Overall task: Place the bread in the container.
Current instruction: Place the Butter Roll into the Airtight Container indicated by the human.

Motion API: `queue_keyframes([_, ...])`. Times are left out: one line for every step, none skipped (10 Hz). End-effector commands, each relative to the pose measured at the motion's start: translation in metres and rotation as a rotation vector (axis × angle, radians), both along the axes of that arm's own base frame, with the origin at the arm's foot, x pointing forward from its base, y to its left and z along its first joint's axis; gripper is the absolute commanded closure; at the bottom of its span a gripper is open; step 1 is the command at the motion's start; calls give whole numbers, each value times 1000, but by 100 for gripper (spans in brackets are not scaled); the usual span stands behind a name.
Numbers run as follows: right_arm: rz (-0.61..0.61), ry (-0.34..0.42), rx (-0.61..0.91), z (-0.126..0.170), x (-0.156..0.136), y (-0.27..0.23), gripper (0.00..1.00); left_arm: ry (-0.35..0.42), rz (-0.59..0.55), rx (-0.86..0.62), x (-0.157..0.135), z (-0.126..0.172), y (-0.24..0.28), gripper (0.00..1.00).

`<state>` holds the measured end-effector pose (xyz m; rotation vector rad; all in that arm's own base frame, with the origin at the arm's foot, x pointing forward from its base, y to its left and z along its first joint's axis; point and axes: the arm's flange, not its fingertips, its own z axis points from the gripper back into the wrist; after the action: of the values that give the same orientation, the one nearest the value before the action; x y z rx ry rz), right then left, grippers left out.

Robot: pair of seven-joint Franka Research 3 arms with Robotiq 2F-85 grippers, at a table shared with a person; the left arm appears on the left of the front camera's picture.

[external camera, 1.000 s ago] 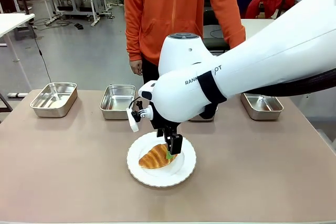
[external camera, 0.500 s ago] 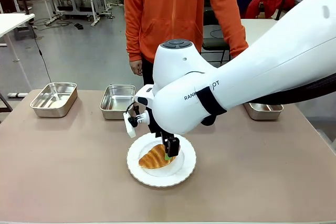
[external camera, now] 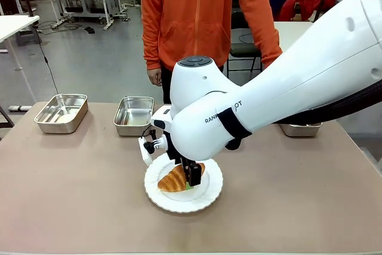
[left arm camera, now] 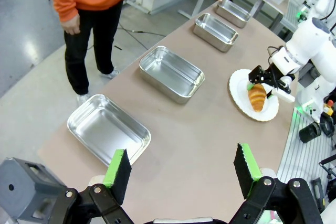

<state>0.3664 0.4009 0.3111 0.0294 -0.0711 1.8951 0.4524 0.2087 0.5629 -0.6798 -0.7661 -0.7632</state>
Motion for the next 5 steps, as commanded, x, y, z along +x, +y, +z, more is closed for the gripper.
queue_keyframes([-13,-26,-12,-5,-2,9,0,-12,-6,-4,-2,2,-1,0])
queue_keyframes([-10,-25,-19,-7,-2,10,0,-12,-6,-4,-2,2,-1,0])
queue_keyframes([-12,-29,-17,-8,-3,10,0,-12,-6,-4,-2,2,-1,0])
queue_keyframes([-14,-38,-18,-7,-4,10,9,-12,-6,-4,-2,2,-1,0])
queue_keyframes([-17,-41,-19,-6,-4,10,20,-12,-6,-4,-2,2,-1,0])
